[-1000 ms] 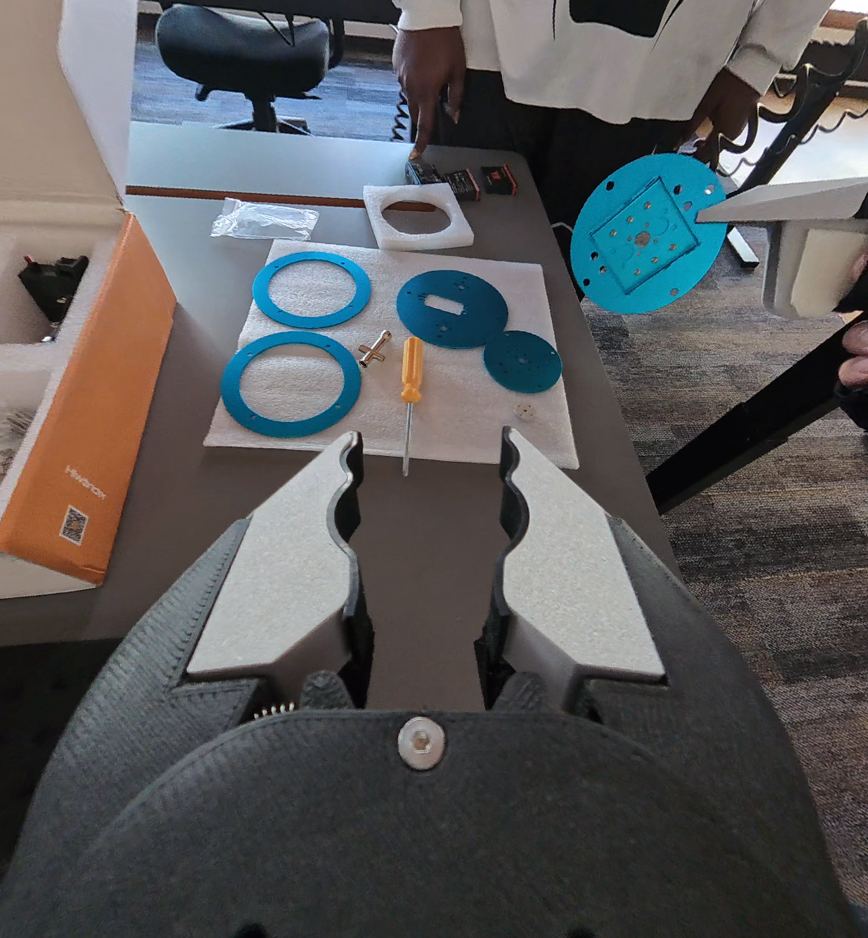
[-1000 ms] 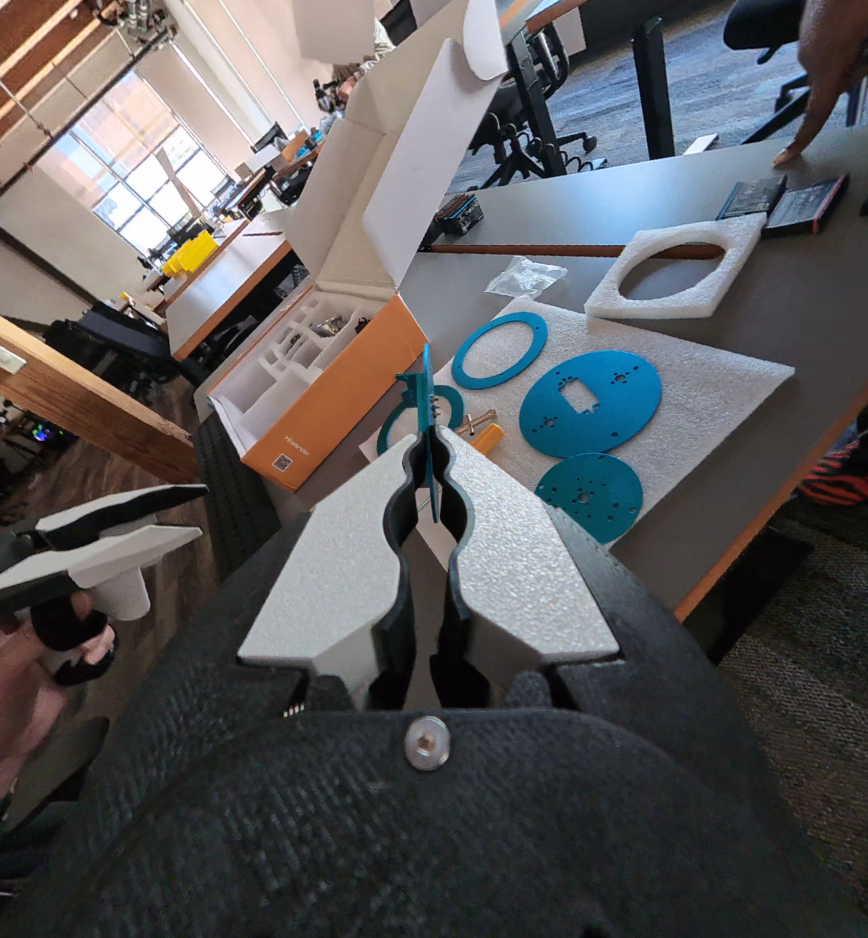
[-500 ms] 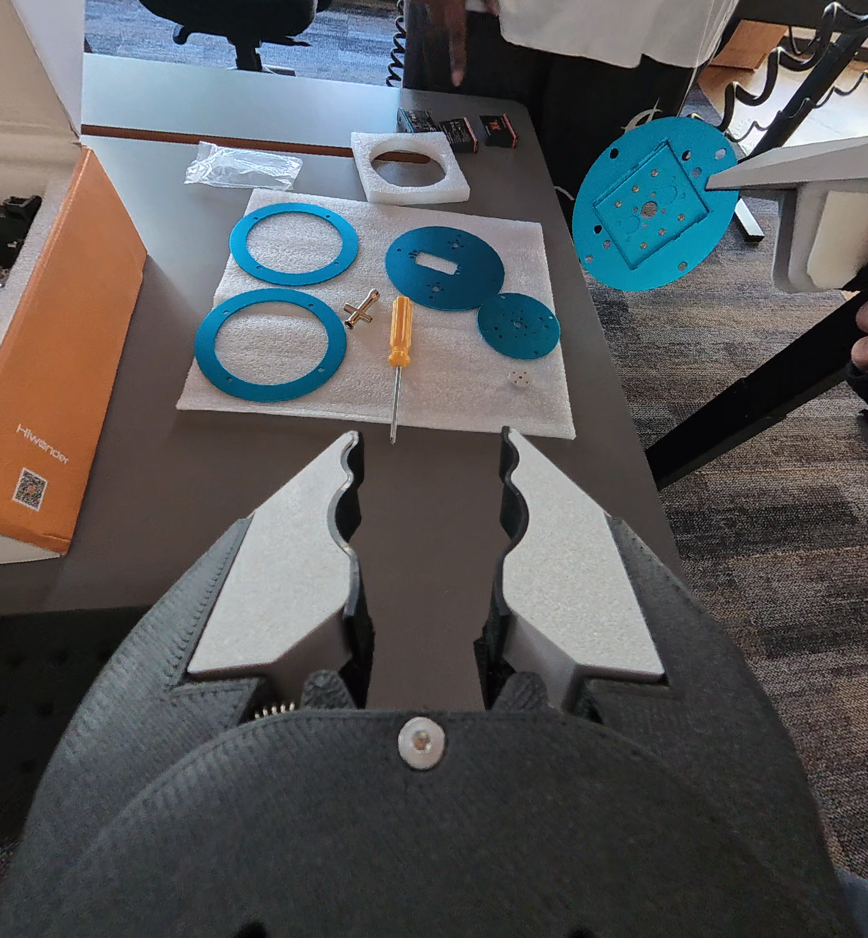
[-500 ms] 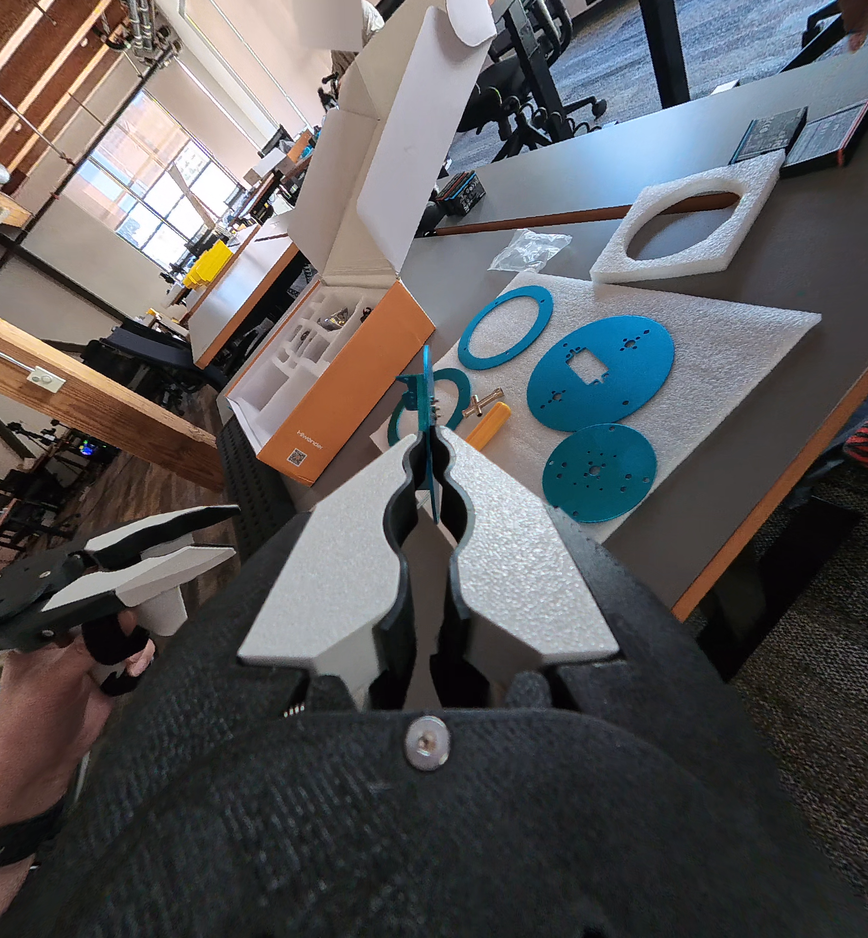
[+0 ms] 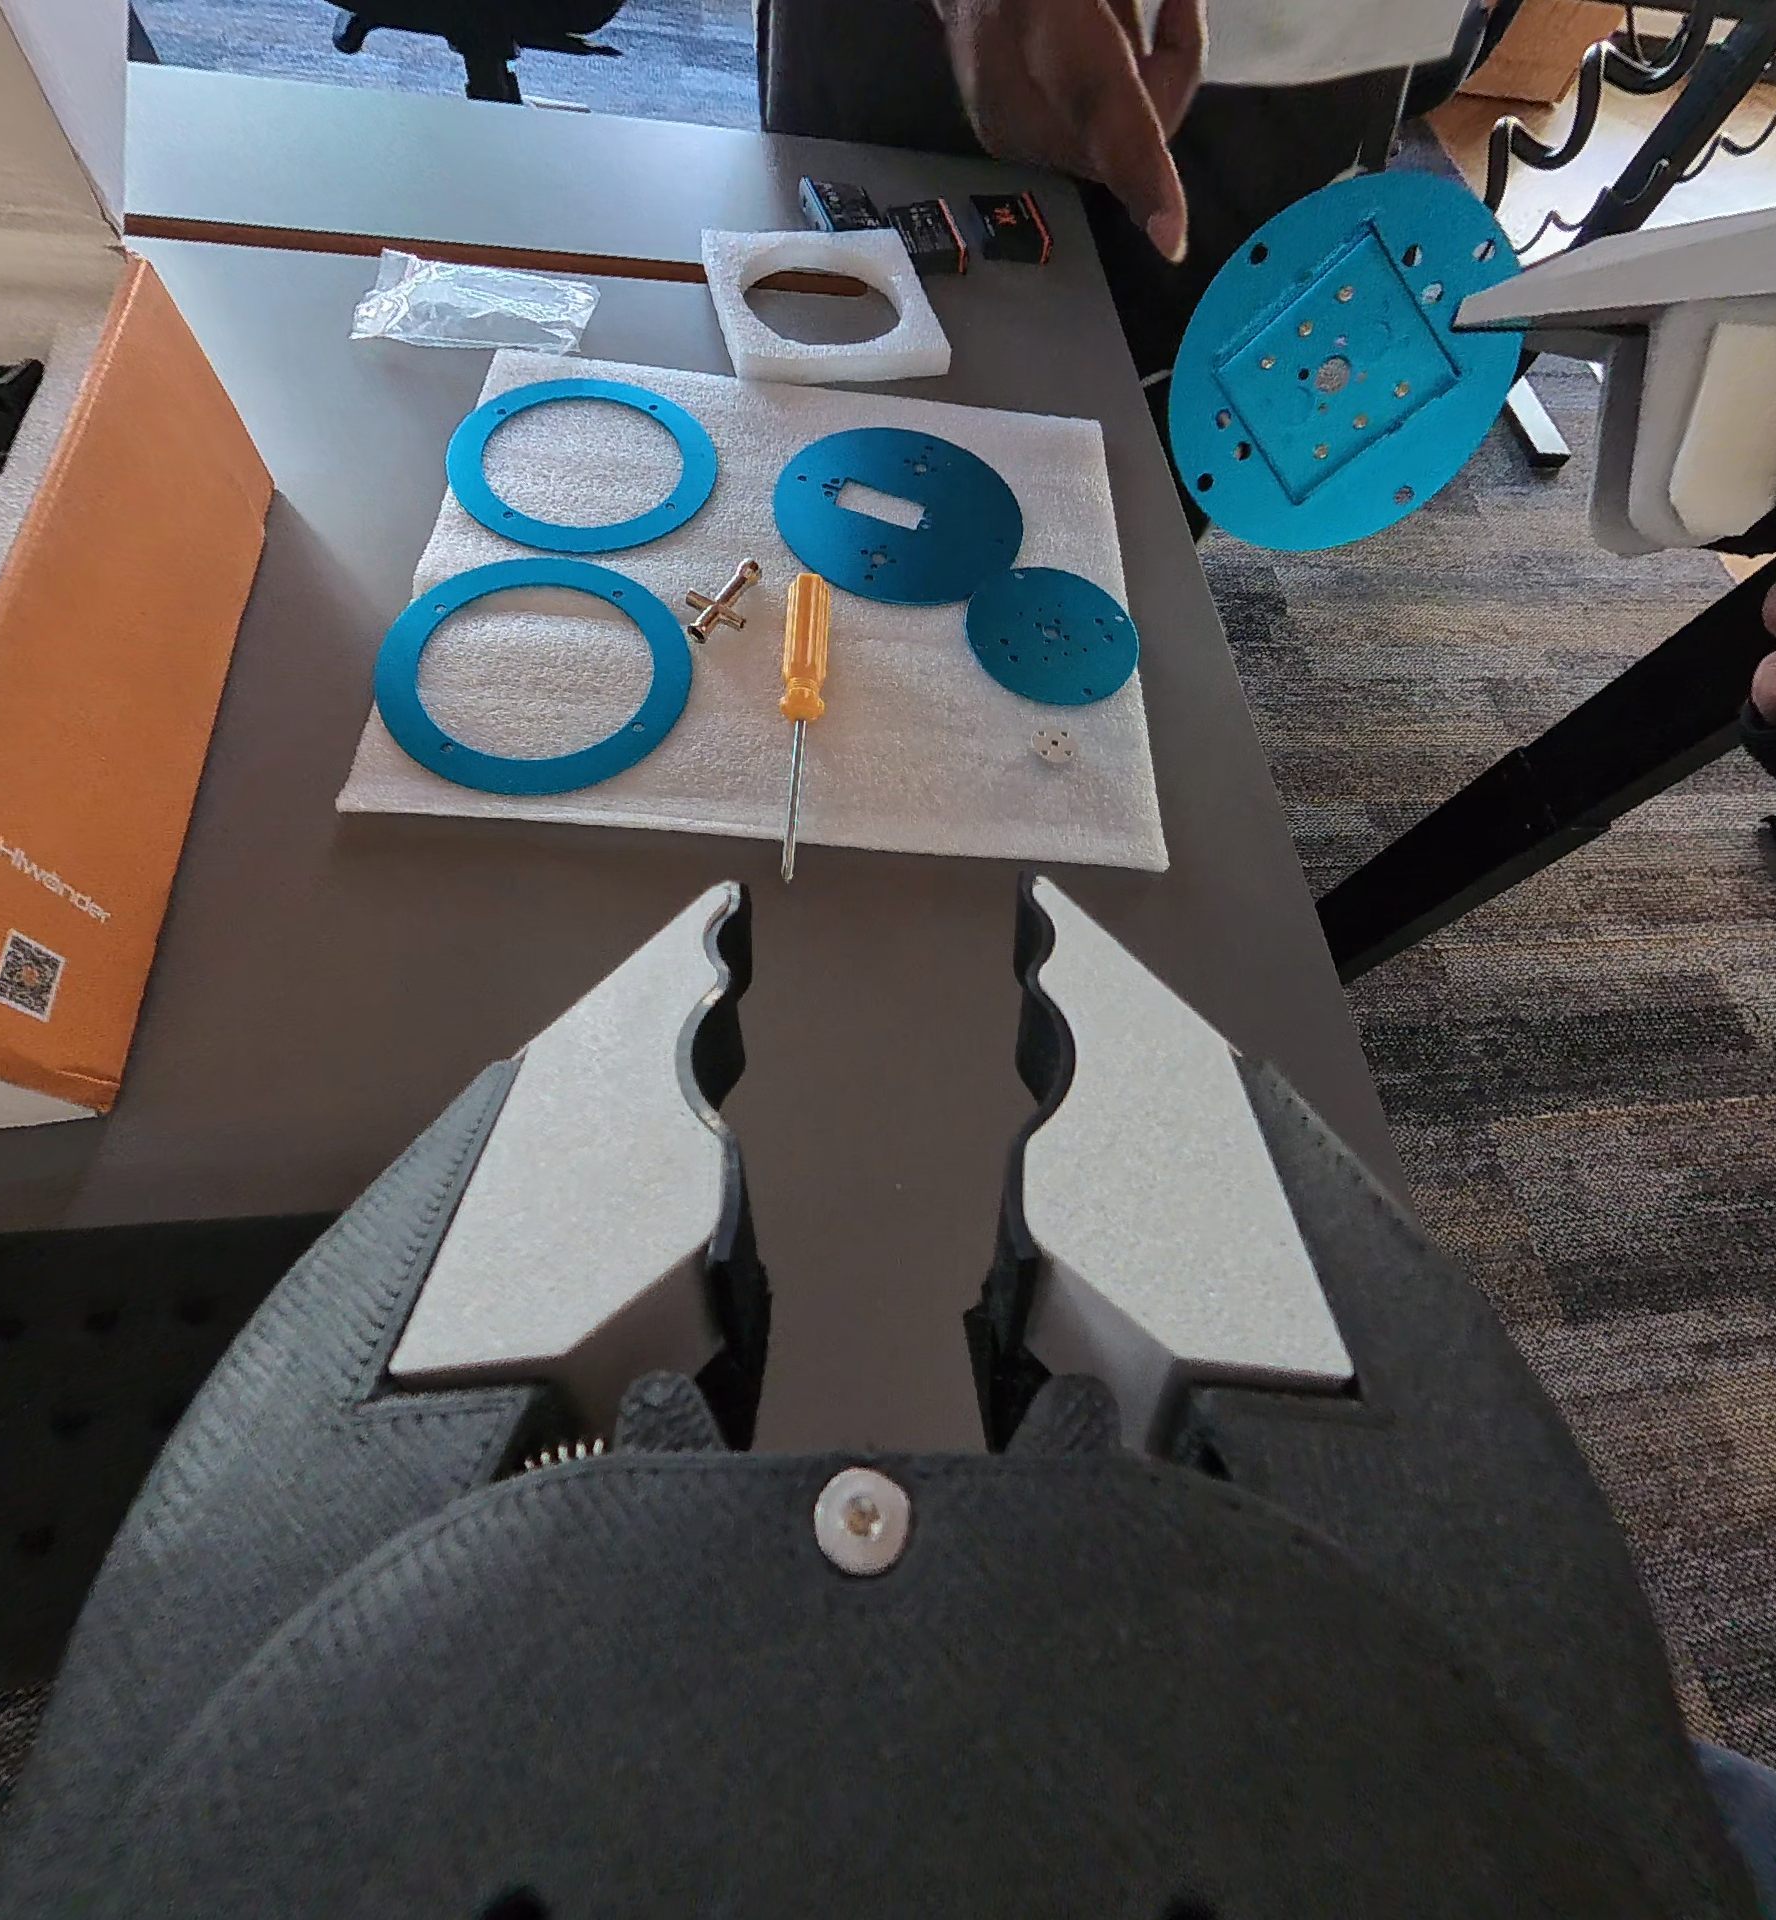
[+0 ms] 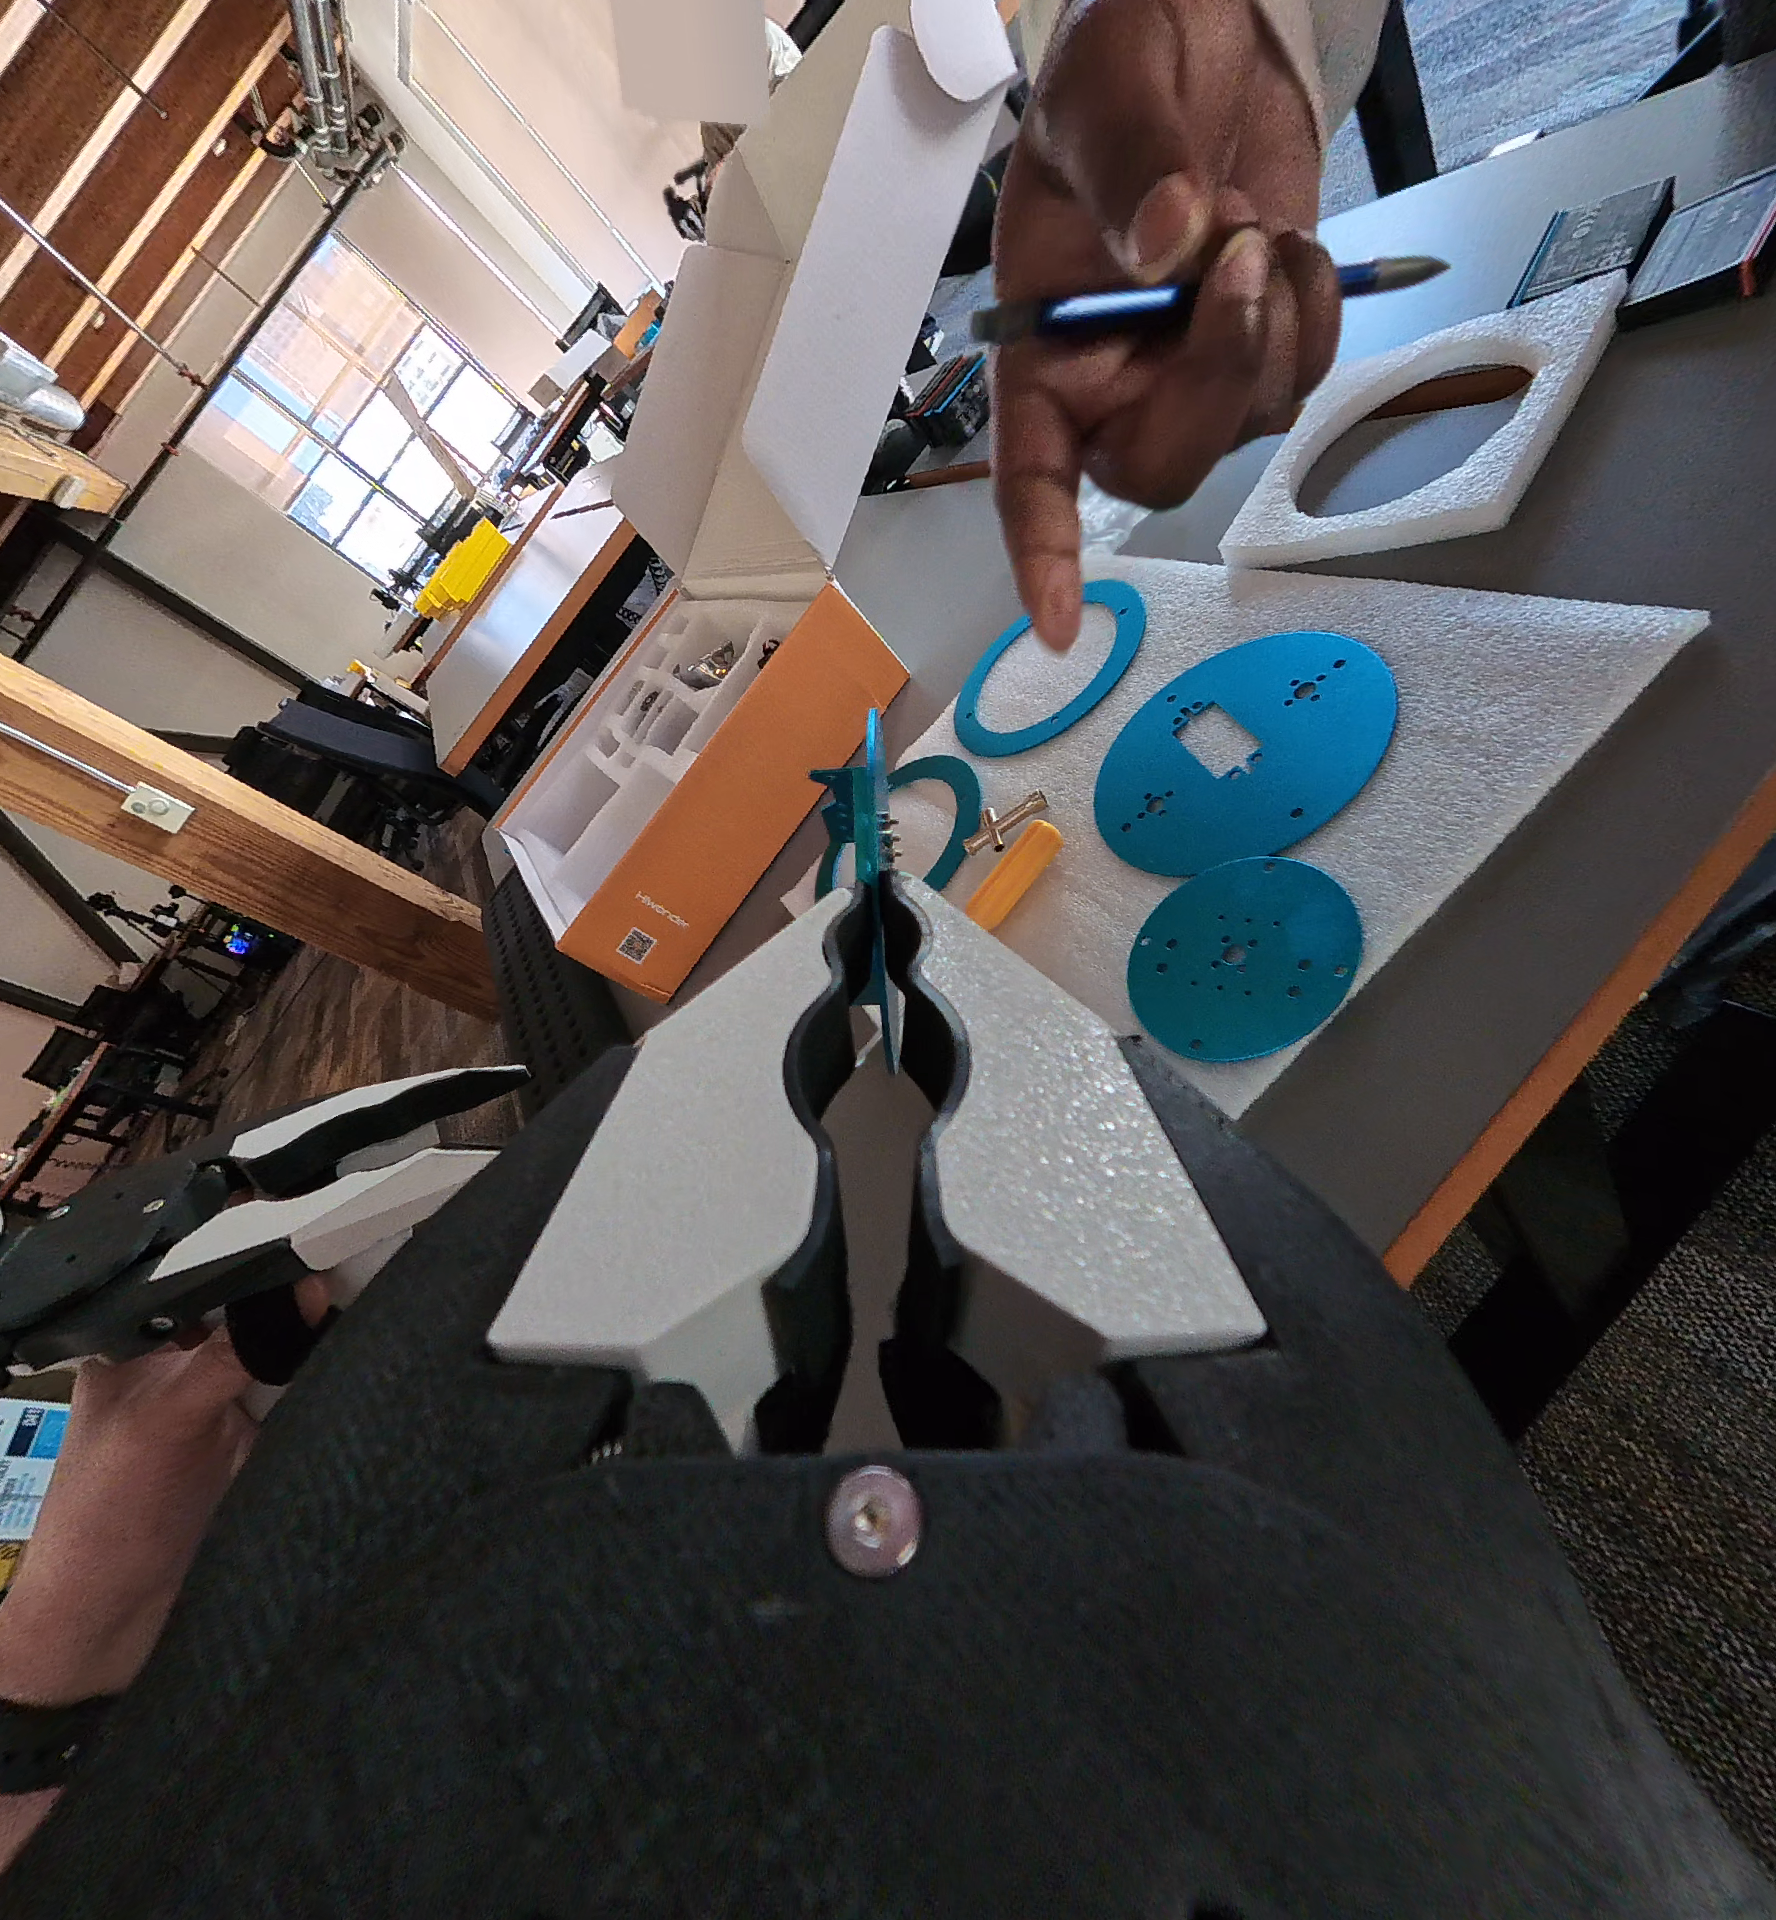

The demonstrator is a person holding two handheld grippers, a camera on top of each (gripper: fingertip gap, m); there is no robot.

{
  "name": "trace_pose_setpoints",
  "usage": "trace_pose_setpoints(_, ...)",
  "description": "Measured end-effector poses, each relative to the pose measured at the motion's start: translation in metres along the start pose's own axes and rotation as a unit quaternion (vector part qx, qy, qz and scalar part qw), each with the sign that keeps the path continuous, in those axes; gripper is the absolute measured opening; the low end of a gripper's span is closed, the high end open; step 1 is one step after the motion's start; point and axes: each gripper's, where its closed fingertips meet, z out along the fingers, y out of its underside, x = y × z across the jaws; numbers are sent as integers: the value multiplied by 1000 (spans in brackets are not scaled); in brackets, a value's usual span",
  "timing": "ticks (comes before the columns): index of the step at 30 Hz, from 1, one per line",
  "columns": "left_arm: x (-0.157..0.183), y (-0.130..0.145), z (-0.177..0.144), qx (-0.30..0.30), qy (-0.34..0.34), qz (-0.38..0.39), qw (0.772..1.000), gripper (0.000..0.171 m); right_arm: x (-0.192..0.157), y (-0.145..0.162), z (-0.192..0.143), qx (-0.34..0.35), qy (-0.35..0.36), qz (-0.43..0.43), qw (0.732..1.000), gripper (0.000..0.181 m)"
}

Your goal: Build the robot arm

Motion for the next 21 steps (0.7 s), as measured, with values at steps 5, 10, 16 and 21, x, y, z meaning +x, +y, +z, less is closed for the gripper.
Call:
trace_pose_setpoints(5,-1,7,0,-6,2,-5,1000,49,6,7,-1,-7,0,12,1000,1)
trace_pose_setpoints(10,-2,9,1,-9,3,-6,1000,49,8,10,-1,-7,0,17,1000,1)
trace_pose_setpoints(16,0,11,2,-14,3,-3,1000,49,8,12,-1,-11,-3,18,1000,1)
trace_pose_setpoints(21,1,14,1,-16,6,-7,1000,48,9,15,-1,-12,-8,27,1000,1)
